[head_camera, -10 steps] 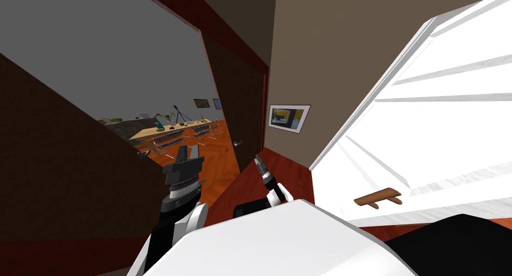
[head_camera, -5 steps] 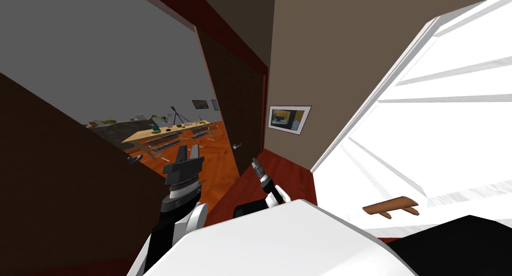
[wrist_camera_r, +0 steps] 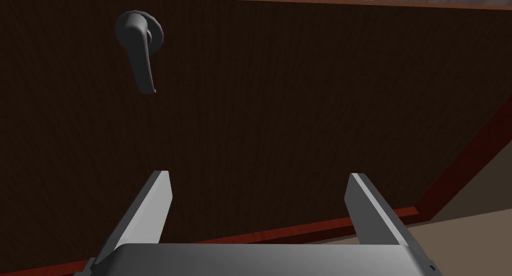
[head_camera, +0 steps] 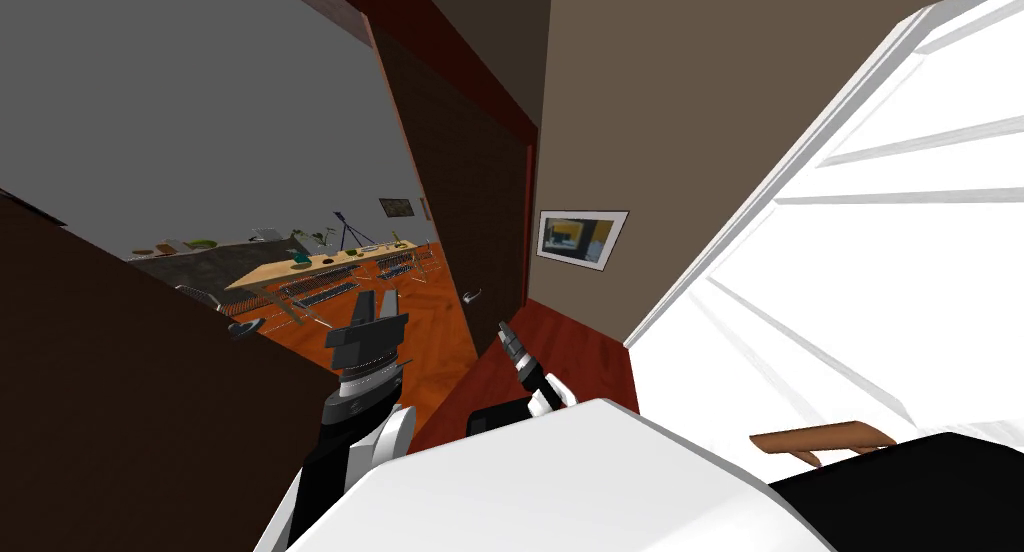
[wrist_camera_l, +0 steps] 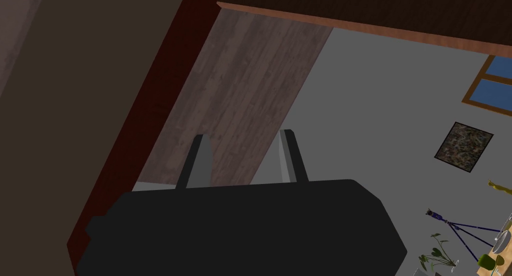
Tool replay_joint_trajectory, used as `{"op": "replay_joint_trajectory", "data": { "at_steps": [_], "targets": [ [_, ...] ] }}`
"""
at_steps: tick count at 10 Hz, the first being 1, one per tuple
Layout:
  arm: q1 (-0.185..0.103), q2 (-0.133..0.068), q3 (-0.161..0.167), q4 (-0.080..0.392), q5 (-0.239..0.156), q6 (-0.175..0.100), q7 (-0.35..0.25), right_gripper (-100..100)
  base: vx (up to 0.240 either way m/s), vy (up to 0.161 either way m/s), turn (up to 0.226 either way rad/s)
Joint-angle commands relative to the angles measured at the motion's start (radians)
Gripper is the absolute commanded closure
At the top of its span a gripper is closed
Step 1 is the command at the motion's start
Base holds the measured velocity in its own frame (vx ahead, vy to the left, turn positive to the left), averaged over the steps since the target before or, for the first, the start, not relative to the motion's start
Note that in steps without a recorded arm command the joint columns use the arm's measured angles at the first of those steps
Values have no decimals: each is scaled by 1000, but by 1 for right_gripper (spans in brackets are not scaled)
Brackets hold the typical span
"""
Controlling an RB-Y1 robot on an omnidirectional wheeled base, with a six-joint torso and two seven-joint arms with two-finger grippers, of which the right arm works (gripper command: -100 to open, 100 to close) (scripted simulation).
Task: Push the door open
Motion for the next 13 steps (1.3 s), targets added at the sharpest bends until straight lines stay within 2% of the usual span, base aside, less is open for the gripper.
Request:
{"op": "replay_joint_trajectory", "data": {
  "at_steps": [1,5,8,13],
  "targets": [
    [-13,-1,16,30,-2,-7,-5,-100,99,4,-22],
    [-50,0,74,125,-8,-26,-17,-100,130,12,-28],
    [-67,1,102,171,-10,-36,-22,-100,128,3,-21],
    [-120,5,184,307,-18,-63,-39,-100,174,15,-33]
  ]
}}
